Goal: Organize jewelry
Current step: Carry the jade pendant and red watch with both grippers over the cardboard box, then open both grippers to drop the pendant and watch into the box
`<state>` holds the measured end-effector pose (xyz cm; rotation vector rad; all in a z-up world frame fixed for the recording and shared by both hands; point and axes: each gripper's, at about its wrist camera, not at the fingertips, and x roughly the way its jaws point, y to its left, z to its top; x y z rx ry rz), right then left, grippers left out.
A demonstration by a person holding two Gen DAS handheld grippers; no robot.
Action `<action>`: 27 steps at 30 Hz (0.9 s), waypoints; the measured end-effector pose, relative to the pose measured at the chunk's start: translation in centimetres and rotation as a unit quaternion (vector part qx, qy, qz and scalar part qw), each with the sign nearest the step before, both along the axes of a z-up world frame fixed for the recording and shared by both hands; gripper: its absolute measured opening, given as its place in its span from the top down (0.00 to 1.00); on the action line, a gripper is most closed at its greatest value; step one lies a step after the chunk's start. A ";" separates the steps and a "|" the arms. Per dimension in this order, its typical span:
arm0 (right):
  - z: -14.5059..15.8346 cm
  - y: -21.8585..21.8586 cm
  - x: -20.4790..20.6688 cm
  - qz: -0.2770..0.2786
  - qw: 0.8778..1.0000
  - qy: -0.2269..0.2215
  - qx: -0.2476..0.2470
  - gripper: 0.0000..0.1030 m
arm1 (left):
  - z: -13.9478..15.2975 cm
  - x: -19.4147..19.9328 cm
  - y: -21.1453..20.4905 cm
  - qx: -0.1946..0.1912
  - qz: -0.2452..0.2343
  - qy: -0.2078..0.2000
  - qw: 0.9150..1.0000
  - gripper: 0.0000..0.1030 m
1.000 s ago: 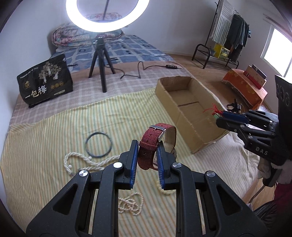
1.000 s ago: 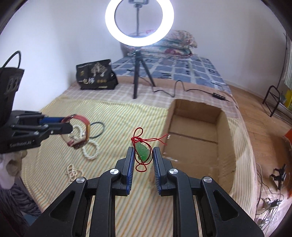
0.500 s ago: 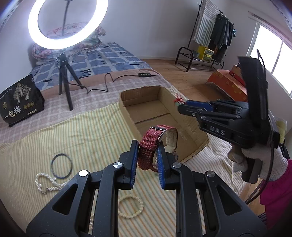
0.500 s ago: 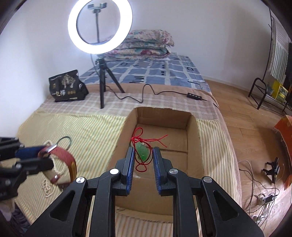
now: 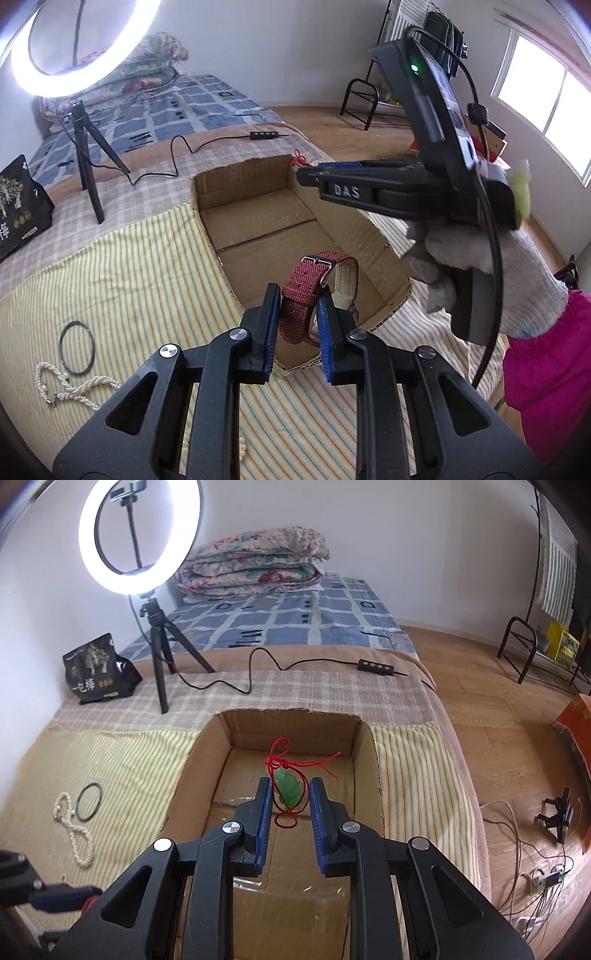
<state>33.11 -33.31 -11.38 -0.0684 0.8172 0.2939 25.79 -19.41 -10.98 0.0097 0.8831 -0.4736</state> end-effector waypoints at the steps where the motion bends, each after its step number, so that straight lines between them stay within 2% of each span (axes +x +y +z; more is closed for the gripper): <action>1: -0.2 -0.1 0.3 -0.001 1.000 0.003 0.002 0.82 | -0.2 0.1 -0.2 0.001 -0.002 0.002 1.000 0.82; 10: -1.6 -0.3 1.5 -0.002 1.000 0.020 0.008 0.82 | -1.1 0.2 -1.7 0.014 -0.013 -0.001 1.000 0.82; 11: -1.7 -0.3 1.5 -0.003 1.000 0.020 0.006 0.80 | -1.1 0.2 -1.8 0.020 -0.010 -0.004 1.000 0.79; 12: -1.7 -0.2 1.6 -0.006 1.000 0.021 0.004 0.70 | -1.1 0.2 -1.8 0.019 -0.010 -0.005 1.000 0.70; 13: -1.6 -0.2 1.6 -0.011 1.000 0.020 0.002 0.57 | -0.9 0.1 -1.7 0.015 -0.011 -0.005 1.000 0.56; 15: -1.3 -0.3 1.4 -0.019 1.000 0.010 0.000 0.46 | -0.6 -0.1 -1.5 0.016 -0.005 -0.013 1.000 0.47; 18: -0.7 -0.7 1.2 -0.031 1.000 0.005 0.002 0.45 | -0.2 -0.4 -1.0 0.016 0.000 -0.017 1.000 0.46; 21: -0.1 -1.0 1.0 -0.044 0.999 -0.001 -0.005 0.40 | 0.1 -0.9 -0.5 0.015 0.001 -0.020 1.000 0.46; 27: 1.3 -0.7 -0.1 -0.046 0.999 -0.011 -0.014 0.40 | 1.3 -2.2 0.7 0.019 0.001 -0.035 0.999 0.46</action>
